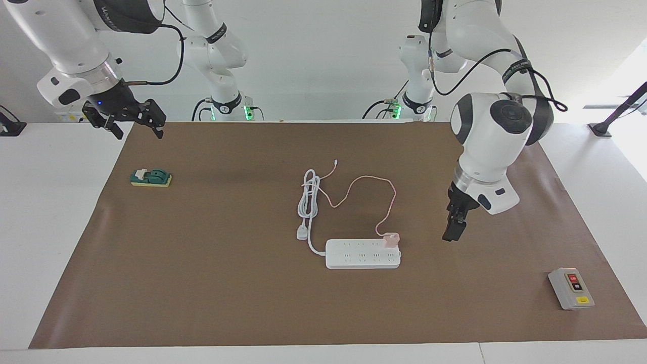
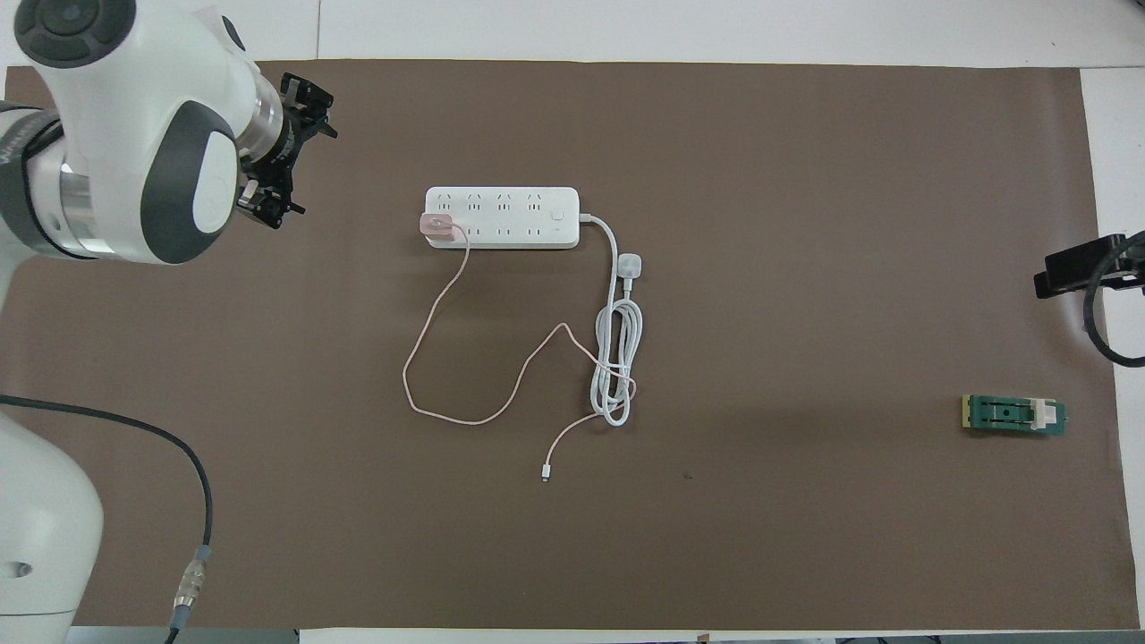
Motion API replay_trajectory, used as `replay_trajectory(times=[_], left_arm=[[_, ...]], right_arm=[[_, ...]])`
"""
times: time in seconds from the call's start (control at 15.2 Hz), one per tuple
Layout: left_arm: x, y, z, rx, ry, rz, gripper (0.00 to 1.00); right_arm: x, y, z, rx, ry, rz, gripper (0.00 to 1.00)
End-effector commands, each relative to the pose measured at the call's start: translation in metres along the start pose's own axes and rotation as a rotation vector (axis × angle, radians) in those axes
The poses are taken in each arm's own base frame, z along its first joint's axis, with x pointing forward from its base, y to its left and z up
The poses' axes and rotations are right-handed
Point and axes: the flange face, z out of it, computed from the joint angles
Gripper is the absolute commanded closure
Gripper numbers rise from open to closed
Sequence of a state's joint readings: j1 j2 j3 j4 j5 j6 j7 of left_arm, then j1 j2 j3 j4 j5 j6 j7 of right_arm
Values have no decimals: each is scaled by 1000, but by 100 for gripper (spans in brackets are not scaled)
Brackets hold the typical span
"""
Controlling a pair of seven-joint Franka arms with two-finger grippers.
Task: Plug charger into power strip
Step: 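Open the left gripper and draw it back from the strip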
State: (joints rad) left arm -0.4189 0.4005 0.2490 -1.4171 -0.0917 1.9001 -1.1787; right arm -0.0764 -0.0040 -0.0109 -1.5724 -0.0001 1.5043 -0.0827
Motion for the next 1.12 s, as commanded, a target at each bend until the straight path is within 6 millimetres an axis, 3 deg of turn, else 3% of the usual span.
replay_trajectory(times=[0.0, 0.33, 0.46, 0.72, 1.05], left_arm=[[45, -32, -22, 23, -13, 175, 0], [117, -84, -53, 11, -17, 522, 0], [128, -100, -65, 19, -32, 628, 0], [130, -128, -102, 22, -71, 735, 0], [126, -135, -127, -1, -50, 768, 0]], right_arm=[[-6, 2, -1, -12, -4, 10, 0], [-6, 2, -1, -12, -4, 10, 0], [-6, 1, 0, -12, -6, 8, 0], [-6, 1, -1, -12, -4, 8, 0], [-6, 0, -1, -12, -4, 7, 0]])
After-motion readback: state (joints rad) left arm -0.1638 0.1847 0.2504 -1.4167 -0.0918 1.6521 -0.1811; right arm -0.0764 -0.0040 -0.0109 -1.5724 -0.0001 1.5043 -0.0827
